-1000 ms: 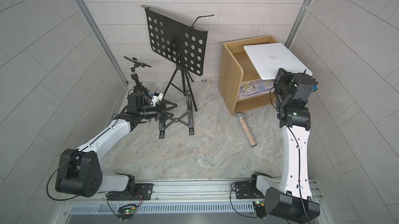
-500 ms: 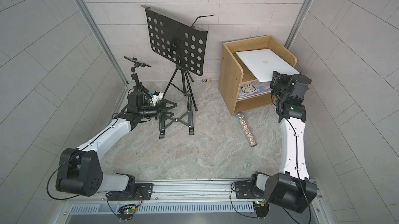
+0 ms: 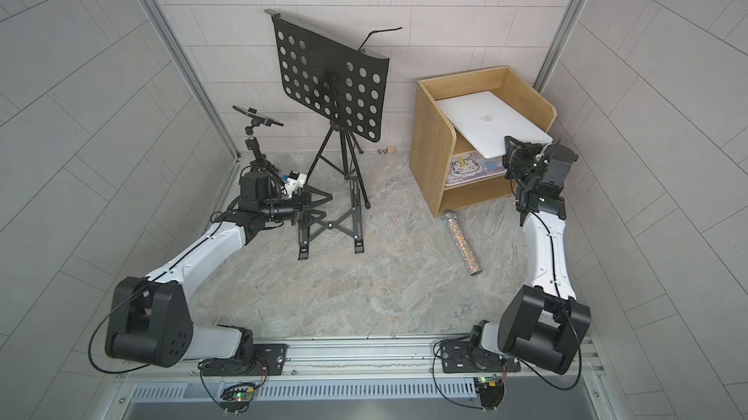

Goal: Close the laptop lid and set it aside
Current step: Place the laptop on the shelf.

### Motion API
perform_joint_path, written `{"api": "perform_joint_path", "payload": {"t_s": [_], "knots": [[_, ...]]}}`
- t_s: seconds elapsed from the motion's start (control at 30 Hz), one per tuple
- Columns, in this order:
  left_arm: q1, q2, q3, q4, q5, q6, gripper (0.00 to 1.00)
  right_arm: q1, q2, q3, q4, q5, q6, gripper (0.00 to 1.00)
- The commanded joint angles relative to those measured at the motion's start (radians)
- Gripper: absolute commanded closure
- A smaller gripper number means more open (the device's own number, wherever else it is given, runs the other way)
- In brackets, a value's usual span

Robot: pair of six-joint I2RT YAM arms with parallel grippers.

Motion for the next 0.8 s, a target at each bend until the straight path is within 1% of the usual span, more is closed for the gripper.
{"api": "perform_joint_path", "payload": {"t_s": [0.0,0.13,0.27,0.37,0.5,0.77], "knots": [[-0.005,0.014,0.035,-0.029,0.013,0.03,0.0,-0.007,-0.014,0.001,0.268,-0.065,-0.004,1.0],[-0.004,0.018,0.038,-0.033,0.014,0.032,0.0,-0.007,0.001,-0.014,0.288,-0.06,-0.007,1.0],[-0.005,0.024,0.04,-0.035,0.012,0.032,0.0,-0.004,0.011,-0.008,0.278,-0.063,-0.016,0.96],[-0.003,0.029,0.042,-0.035,0.013,0.031,0.0,0.007,0.023,-0.017,0.302,-0.064,-0.015,0.95],[-0.004,0.032,0.045,-0.034,0.015,0.029,0.0,0.041,0.018,-0.035,0.309,-0.025,-0.019,0.93],[-0.005,0.024,0.038,-0.036,0.013,0.033,0.0,0.078,0.01,-0.044,0.267,0.01,-0.051,0.84]]}}
